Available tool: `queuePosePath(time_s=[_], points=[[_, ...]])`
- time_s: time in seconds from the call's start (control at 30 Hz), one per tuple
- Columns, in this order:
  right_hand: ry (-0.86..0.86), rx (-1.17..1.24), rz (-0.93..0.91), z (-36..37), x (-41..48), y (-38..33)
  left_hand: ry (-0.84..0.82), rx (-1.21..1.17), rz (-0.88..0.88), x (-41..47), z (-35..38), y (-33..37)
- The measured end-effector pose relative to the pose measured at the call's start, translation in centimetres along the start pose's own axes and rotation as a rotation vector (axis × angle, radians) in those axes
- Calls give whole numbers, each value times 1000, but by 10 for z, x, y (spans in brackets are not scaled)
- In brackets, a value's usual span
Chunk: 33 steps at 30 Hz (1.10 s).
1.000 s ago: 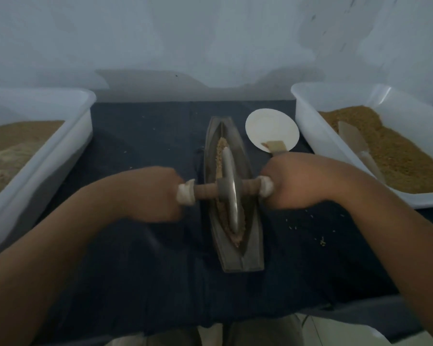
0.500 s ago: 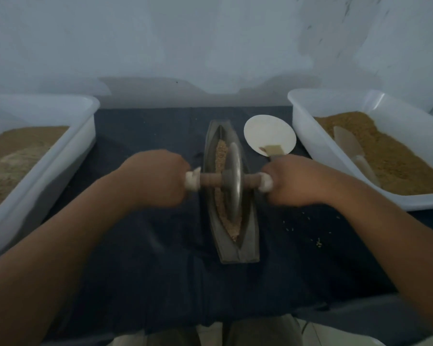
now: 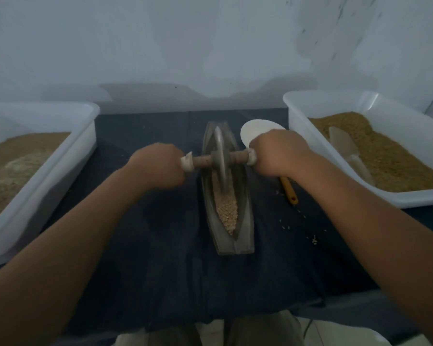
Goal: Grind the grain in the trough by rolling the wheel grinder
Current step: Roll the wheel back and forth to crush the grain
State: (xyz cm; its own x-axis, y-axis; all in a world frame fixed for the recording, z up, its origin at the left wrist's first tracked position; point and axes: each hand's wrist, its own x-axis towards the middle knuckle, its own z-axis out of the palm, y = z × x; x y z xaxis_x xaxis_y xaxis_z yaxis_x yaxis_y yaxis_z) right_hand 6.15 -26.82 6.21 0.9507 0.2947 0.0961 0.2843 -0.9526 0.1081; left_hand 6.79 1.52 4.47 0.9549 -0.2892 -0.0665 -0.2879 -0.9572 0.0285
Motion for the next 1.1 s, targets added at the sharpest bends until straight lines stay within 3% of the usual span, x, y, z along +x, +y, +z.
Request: queuePosePath(time_s=[0.1,0.23,0.43,0.53,0.6,0.7,0.8,0.87,1.0,1.1], points=[[-245,47,-115,-16,-50,-2,-131,-92,142,-54,6,-6],[-298,94,-148,-12,-61,1,-117,-112,143,-72,14,-7],[50,-44,74,22,24,11,184,36,-119,12,-9,7],[114,-49,91,25,24,10,154,84,-88,18,-11,9],[-53,19,46,17,3,10,50,78,32,-2,-11,6],[-436,251,-41,-3,-46,8,-67,39,192,-45,-11,-1],[-570,354,-55,-10,-70,8,-70,76,232,-57,-8,-2],[-469,279,-31,-2,-59,7,7,98,196,-41,-6,0],[22,23,110,18,2,5,149,69,-41,19,-11,0],[119,-41,115,14,30,3,134,13,-92,33,-9,-3]])
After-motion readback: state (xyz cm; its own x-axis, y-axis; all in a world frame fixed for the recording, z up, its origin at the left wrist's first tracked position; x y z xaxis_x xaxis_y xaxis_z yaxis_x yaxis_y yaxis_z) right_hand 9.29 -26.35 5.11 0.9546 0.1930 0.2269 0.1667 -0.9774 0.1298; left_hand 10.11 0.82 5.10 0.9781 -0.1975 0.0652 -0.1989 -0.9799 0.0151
